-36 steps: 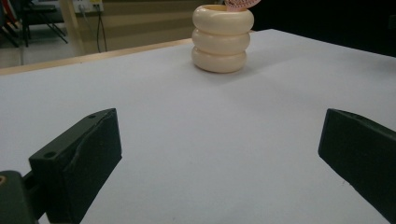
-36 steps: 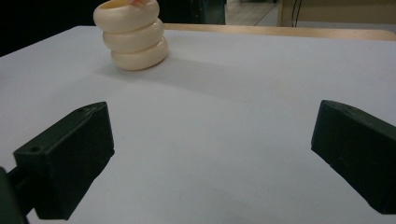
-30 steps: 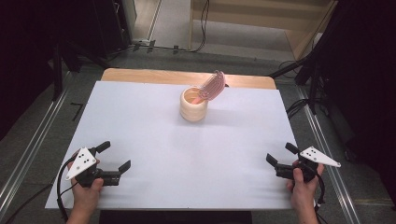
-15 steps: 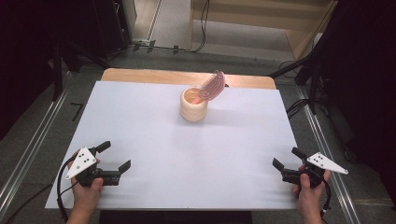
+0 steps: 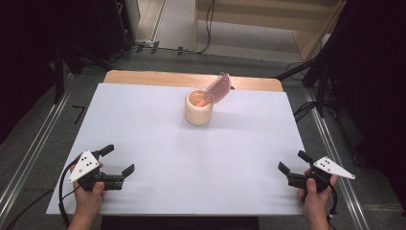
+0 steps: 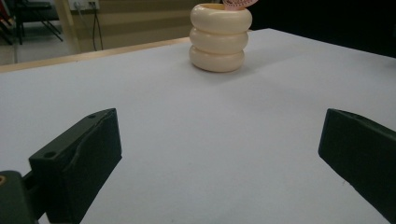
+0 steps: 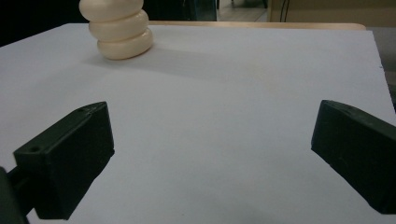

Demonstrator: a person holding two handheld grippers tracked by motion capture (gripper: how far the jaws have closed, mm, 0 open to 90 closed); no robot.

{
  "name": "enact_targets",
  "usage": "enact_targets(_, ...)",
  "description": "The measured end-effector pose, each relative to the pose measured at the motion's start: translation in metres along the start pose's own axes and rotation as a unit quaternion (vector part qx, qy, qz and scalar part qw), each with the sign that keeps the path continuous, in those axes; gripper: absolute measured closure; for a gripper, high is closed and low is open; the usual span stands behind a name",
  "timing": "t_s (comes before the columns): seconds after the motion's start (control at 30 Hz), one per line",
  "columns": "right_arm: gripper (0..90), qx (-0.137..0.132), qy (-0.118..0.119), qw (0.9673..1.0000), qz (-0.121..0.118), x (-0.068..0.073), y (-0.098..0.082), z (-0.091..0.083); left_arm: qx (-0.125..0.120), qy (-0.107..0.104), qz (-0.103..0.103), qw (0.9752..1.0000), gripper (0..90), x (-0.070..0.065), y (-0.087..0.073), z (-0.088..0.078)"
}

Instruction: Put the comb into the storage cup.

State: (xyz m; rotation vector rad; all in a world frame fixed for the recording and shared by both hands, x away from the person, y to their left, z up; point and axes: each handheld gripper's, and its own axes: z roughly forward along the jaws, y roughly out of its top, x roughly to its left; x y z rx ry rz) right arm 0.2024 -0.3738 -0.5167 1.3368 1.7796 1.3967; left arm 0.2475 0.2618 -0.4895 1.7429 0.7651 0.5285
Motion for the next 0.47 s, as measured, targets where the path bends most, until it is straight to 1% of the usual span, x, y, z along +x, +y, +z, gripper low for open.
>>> enact_targets(0.1,0.0,0.002,-0.002,1.0000,-0.004,0.0008,-0.0002,0.0008,-0.003,0.000,-0.001,1.0000,0.0,0.0000,0.0000,-0.0001)
enact_targets(0.37,0.0,0.004,-0.003,1.0000,-0.002,0.0014,-0.0002,0.0013,-0.001,-0.001,0.002,1.0000,0.0,0.0000,0.0001,0.0001)
enact_targets(0.47,0.0,0.008,-0.005,0.9999,-0.005,0.0022,-0.0001,0.0019,-0.002,0.000,0.001,1.0000,0.0,-0.0005,0.0000,0.0000)
